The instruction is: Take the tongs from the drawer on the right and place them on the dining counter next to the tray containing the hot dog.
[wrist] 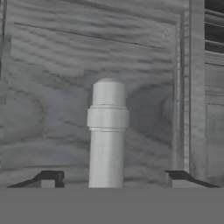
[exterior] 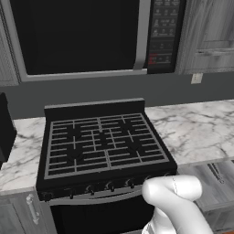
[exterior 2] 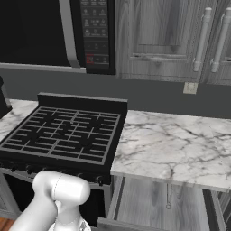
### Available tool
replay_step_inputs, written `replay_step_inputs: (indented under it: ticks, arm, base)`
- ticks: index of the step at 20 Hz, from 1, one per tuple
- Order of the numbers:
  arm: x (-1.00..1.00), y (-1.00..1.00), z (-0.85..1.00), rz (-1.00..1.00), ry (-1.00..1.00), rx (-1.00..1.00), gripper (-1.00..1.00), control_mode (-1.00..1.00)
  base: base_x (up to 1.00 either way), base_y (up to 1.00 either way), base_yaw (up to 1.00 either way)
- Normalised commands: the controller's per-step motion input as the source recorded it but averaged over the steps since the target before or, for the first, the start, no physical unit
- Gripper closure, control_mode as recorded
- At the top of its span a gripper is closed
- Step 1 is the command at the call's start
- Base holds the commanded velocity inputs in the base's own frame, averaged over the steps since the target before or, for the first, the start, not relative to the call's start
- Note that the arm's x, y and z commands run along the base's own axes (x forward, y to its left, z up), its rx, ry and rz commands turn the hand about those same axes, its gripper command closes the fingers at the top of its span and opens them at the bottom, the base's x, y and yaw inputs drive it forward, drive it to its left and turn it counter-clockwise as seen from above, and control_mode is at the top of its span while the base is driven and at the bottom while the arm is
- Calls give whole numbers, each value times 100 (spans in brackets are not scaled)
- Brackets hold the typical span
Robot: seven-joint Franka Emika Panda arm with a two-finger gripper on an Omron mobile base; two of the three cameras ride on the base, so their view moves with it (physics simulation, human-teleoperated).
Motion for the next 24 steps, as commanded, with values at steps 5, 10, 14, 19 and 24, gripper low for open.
replay_step_inputs:
  ticks: [5, 10, 14, 19, 24]
  arm:
    - [-38, 0, 0, 0, -8, 0, -100, -100]
    - [-67, 0, 0, 0, -11, 0, -100, -100]
    - [-66, 0, 0, 0, -1, 0, -100, -100]
    - [-58, 0, 6, 0, 0, 0, -100, -100]
    - [-47, 0, 25, 0, 0, -1, -100, -100]
  base:
    - [0, 0, 0]
    - [0, 0, 0]
    - [0, 0, 0]
    - [0, 0, 0]
    - [0, 0, 0]
